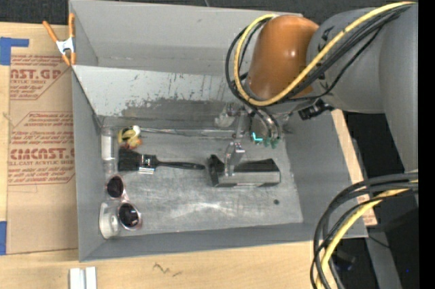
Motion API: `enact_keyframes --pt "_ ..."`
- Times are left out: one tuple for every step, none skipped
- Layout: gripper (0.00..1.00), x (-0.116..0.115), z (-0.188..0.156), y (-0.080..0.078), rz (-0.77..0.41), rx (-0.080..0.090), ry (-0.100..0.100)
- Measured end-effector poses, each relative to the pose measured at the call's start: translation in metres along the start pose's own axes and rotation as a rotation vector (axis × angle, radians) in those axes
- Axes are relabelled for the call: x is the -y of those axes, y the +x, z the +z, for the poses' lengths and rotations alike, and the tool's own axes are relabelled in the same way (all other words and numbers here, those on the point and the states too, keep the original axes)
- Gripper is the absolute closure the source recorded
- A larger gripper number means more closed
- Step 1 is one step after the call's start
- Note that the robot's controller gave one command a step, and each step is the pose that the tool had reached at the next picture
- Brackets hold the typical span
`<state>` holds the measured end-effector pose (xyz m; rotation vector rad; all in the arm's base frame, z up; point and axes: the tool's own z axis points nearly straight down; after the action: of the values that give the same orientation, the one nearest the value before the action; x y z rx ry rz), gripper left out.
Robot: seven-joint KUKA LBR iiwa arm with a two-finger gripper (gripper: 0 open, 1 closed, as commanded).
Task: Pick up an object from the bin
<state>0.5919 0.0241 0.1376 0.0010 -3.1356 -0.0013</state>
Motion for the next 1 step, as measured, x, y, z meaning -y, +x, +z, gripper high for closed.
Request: enact_keyframes --pt "0.0 0.0 -0.0048 -0.0019 0.0 0.008 0.0"
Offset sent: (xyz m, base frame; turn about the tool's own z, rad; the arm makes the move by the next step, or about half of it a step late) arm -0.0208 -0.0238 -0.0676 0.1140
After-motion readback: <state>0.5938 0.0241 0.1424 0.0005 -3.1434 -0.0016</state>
